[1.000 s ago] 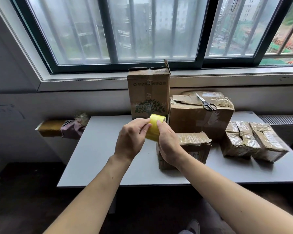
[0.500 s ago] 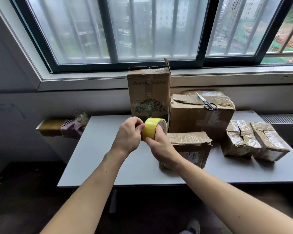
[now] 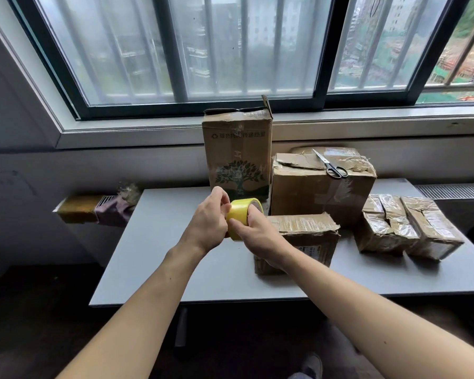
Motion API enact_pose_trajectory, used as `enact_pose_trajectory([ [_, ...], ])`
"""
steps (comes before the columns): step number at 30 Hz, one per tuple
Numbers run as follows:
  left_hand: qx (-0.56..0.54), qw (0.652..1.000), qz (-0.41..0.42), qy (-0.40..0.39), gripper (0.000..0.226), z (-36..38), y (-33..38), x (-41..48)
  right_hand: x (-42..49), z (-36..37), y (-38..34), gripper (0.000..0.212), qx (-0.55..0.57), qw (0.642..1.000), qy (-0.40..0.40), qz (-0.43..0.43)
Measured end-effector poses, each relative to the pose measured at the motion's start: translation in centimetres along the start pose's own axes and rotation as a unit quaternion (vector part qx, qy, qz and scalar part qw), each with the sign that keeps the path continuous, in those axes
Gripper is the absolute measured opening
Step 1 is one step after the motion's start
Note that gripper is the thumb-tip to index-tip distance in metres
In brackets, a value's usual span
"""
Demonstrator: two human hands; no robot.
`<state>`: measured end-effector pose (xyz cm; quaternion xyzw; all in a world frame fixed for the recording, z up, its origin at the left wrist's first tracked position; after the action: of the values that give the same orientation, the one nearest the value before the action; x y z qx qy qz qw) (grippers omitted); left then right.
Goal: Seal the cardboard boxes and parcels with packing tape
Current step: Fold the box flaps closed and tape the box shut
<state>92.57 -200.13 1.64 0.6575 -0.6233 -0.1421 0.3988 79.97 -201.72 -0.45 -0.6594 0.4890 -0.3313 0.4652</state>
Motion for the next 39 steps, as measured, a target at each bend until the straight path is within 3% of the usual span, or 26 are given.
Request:
enact_pose_trajectory([
  [2,-0.084,0.993,-0.065,-0.043,0.005,-0.1,0.0,0.2,0.0,-0.2,0.0,0.024,0.028,1.000,-0.014,-0.003],
  [5,-0.112,0.987,-0.098,-0.057,0.009,-0.2,0.1,0.3,-0.4,-0.4,-0.7,0.024,0.036,0.999,-0.026,-0.016],
  [8,-0.076,0.992,-0.102,-0.013,0.013,-0.4,-0.4,0.8,-0.5,-0.4,-0.7,0.020,-0.033,0.998,-0.041,-0.044],
  [14,0.099,0.992,-0.053,0.059,0.014,-0.2,-1.7,0.8,-0.9,-0.1,-0.7,0.011,-0.218,0.965,-0.069,-0.132],
  [19,0.070,0.988,-0.056,0.124,0.016,-0.5,-1.1,1.1,-0.3,-0.3,-1.0,0.015,-0.225,0.960,-0.037,-0.164],
  [24,0.014,0.988,-0.059,0.142,0.015,-0.6,-1.0,1.2,0.8,-0.7,0.3,0.021,-0.208,0.971,-0.008,-0.114],
  [29,-0.020,0.987,-0.017,0.161,0.014,-0.5,-0.4,1.1,1.3,-2.3,2.3,0.037,-0.038,0.996,-0.022,0.073],
  [35,-0.061,0.984,-0.005,0.170,0.013,0.5,0.2,2.3,2.0,-4.9,4.3,0.084,-0.189,0.976,0.077,0.071],
  [39,-0.084,0.982,-0.008,0.169,0.011,2.1,0.5,2.8,1.8,-7.1,4.7,0.097,-0.295,0.941,0.144,0.078],
])
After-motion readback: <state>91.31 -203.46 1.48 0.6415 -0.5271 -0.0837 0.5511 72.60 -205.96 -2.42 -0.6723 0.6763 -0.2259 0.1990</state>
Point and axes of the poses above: each hand's wrist, its own x-axis towards the middle knuckle, its own z-axis out of the palm, y = z × x, the point moved 3 cm from there along x, towards the middle knuckle, and after that the axes turned 7 degrees about y, right-handed, at the moved point
